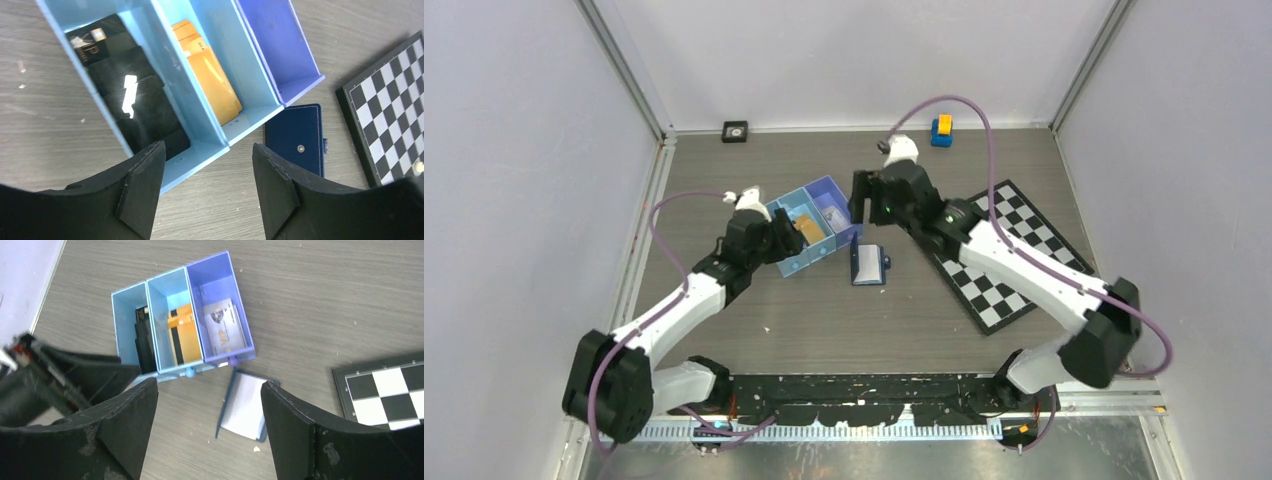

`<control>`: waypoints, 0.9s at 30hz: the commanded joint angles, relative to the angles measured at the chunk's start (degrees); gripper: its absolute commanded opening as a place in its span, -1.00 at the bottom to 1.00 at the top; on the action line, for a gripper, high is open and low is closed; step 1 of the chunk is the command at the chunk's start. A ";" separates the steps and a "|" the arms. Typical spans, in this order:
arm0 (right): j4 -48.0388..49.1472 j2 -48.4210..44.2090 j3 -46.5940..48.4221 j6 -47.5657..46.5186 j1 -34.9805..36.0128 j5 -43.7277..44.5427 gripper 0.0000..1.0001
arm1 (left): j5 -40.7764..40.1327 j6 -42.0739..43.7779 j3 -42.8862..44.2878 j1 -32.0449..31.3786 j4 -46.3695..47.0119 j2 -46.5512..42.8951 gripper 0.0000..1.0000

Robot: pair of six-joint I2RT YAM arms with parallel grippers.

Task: Take the credit cards out of the card holder
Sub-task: Move the storage box to the center of the board.

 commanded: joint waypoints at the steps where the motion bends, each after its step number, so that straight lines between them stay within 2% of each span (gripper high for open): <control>1: 6.28 -9.23 -13.66 2.09 0.69 4.80 0.60 | -1.62 5.88 7.79 -2.98 -2.87 5.81 0.34; 5: 11.38 -15.64 -23.35 2.70 0.63 7.67 0.60 | -3.83 7.77 13.31 -4.40 -5.17 12.38 0.37; 8: 15.14 -17.61 -27.06 3.04 0.63 10.35 0.60 | -5.85 8.44 19.72 -4.80 -10.84 18.99 0.36; 12: 17.61 -16.45 -29.15 3.36 0.49 12.01 0.59 | -9.93 6.78 27.16 -4.71 -19.49 27.31 0.34; 16: 17.40 -13.71 -28.25 3.33 0.54 12.17 0.58 | -12.47 3.48 27.34 -4.72 -19.59 29.57 0.28; 20: 17.55 -12.32 -28.22 3.59 0.54 12.16 0.58 | -16.66 -0.70 27.51 -4.49 -21.74 30.45 0.05; 24: 17.77 -12.16 -28.44 3.74 0.54 12.48 0.58 | -14.52 -2.75 26.31 -3.11 -20.84 30.93 -0.02; 26: 18.30 -12.25 -28.94 3.85 0.49 12.56 0.58 | -14.26 -4.94 25.26 -1.75 -20.61 30.77 -0.28; 27: 18.66 -12.19 -29.33 3.93 0.53 12.45 0.57 | -14.08 -6.25 24.75 -0.95 -20.81 30.50 -0.52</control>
